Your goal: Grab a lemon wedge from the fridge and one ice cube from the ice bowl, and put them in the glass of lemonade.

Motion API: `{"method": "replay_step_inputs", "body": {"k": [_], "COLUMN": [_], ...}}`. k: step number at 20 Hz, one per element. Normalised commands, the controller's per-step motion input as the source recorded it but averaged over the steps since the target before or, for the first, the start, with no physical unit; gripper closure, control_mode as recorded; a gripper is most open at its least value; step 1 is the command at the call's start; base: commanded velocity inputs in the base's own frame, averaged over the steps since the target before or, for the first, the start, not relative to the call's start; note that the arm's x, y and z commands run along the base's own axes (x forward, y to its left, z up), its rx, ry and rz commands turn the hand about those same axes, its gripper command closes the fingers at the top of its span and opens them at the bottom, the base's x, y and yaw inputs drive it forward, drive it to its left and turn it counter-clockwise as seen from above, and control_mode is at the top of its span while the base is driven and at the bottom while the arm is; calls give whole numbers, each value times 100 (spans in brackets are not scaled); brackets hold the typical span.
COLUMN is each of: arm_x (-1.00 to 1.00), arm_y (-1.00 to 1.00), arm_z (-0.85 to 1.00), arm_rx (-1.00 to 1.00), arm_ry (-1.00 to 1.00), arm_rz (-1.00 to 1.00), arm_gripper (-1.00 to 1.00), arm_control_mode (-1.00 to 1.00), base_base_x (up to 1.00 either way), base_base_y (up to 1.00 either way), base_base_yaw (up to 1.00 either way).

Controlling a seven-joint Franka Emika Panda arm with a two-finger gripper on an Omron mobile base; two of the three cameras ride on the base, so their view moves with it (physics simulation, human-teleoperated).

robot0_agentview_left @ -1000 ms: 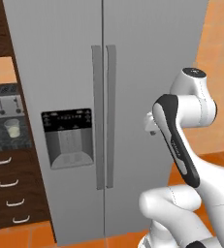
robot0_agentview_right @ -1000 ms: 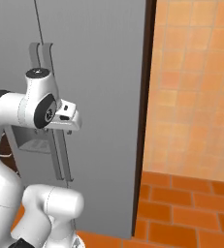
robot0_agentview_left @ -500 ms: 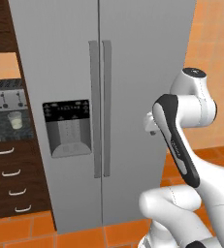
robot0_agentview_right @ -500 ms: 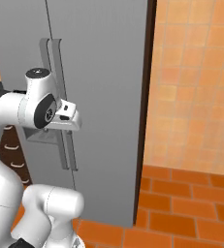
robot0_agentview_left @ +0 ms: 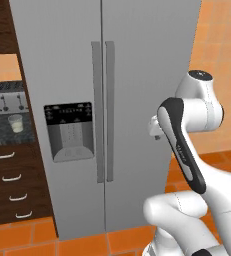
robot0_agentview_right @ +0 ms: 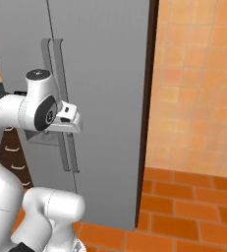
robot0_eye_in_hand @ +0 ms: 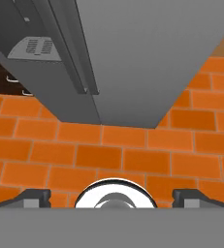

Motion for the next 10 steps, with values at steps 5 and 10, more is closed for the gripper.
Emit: {"method": "replay_step_inputs", "body": {"k": [5, 10], "arm_x": [0, -61], "arm_y": [0, 0], "arm_z": [0, -3], "arm_rx": [0, 0], "arm_ry": [0, -13], "arm_rz": [0, 0], "arm_gripper": [-100, -100], "arm_control_mode": [100, -100], "base_base_x": [-76, 0], "base_base_y": [0, 0], "base_base_yaw": [0, 0]}}
